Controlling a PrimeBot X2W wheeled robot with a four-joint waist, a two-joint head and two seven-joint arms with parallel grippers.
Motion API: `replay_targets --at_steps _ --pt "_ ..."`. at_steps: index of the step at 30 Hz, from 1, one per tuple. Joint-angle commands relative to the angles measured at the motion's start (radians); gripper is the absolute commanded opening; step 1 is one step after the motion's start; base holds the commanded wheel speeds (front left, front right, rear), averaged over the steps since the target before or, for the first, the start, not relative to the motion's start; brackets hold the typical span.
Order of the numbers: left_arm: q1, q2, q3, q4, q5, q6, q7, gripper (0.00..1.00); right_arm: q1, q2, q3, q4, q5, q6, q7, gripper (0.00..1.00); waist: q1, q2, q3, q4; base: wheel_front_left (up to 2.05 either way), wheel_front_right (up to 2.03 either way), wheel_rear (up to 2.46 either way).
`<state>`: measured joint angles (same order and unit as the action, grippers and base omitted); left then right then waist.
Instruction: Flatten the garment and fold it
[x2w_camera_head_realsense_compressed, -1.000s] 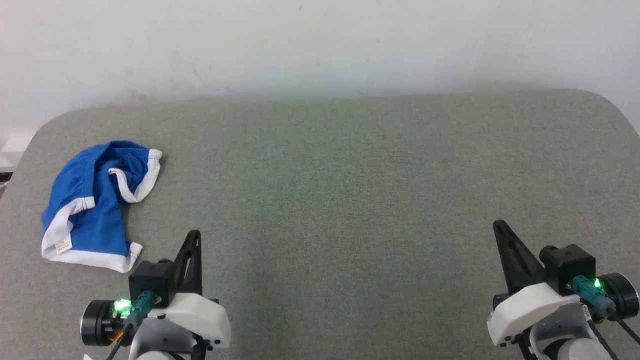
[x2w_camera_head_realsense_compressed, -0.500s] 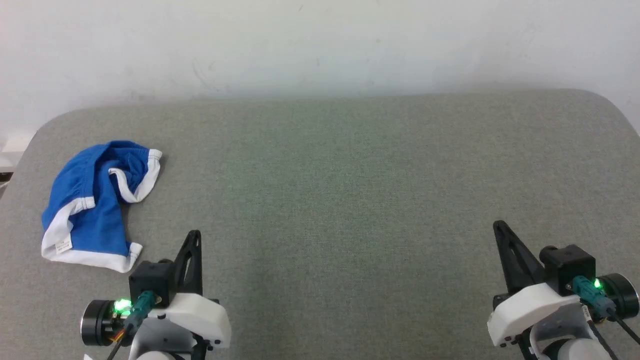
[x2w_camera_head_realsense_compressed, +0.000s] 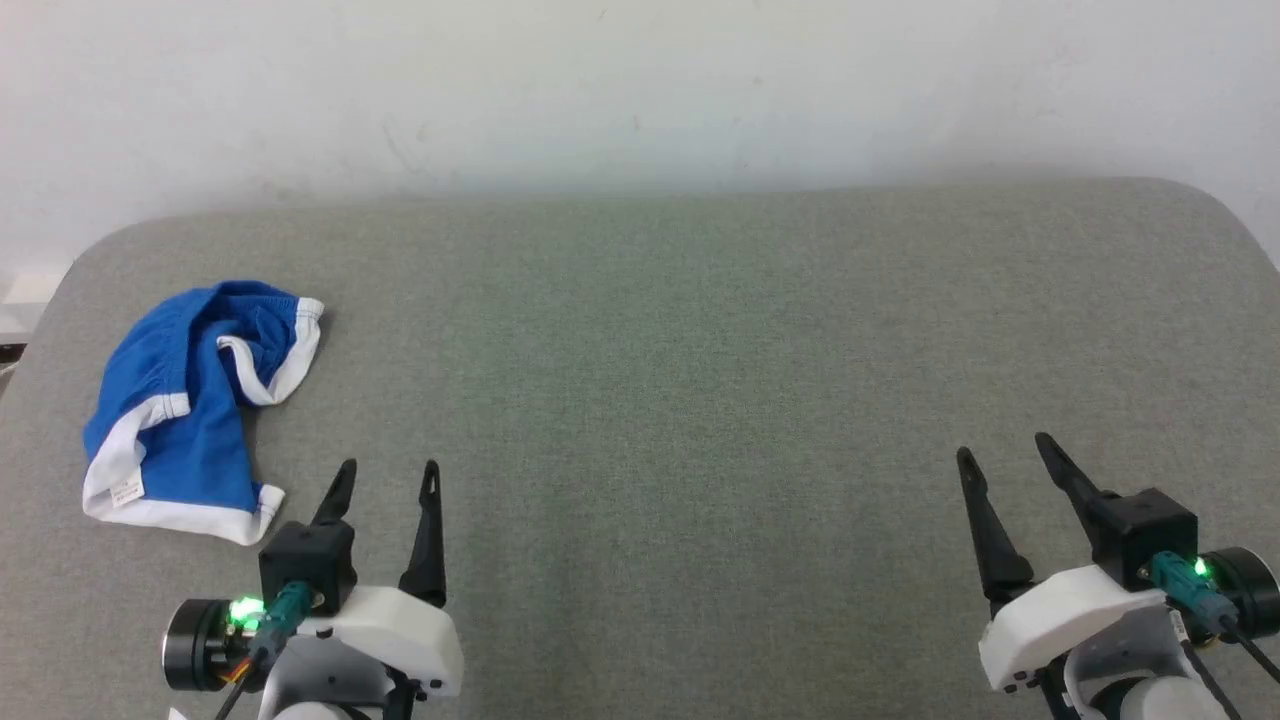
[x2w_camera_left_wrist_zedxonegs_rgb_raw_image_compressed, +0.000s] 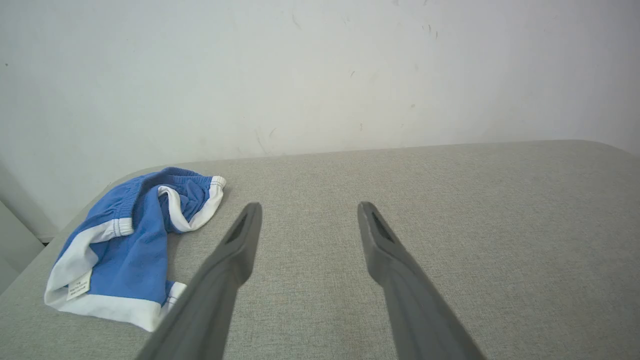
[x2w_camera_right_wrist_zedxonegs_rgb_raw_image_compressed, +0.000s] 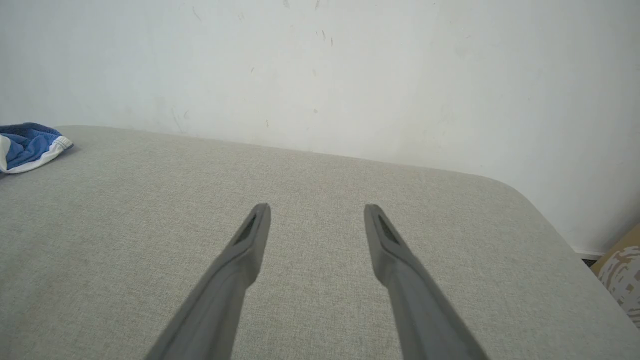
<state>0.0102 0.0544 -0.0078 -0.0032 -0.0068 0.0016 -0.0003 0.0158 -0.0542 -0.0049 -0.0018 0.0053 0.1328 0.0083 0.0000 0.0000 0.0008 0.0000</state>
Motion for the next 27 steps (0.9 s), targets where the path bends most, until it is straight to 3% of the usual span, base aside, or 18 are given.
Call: replay_targets --at_steps 1,14,27 --pt "-0.007 0.003 -0.003 -0.004 -0.001 0.003 -0.004 1.0 -0.005 0.0 -0.007 -0.005 0.006 0.0 0.001 1.0 0.0 0.0 0.0 0.001 0.0 0.0 0.0" --pt "-0.019 0.007 -0.006 -0.009 -0.004 0.01 -0.019 1.0 -0.01 0.001 -0.024 -0.021 0.029 0.0 0.006 1.0 0.0 0.0 0.001 0.022 0.0 0.0 0.0" --pt "-0.043 0.012 -0.004 0.006 -0.015 0.022 -0.055 1.0 -0.011 0.001 -0.025 -0.054 0.054 -0.001 0.03 1.0 0.0 0.0 0.005 0.101 0.0 0.0 0.0"
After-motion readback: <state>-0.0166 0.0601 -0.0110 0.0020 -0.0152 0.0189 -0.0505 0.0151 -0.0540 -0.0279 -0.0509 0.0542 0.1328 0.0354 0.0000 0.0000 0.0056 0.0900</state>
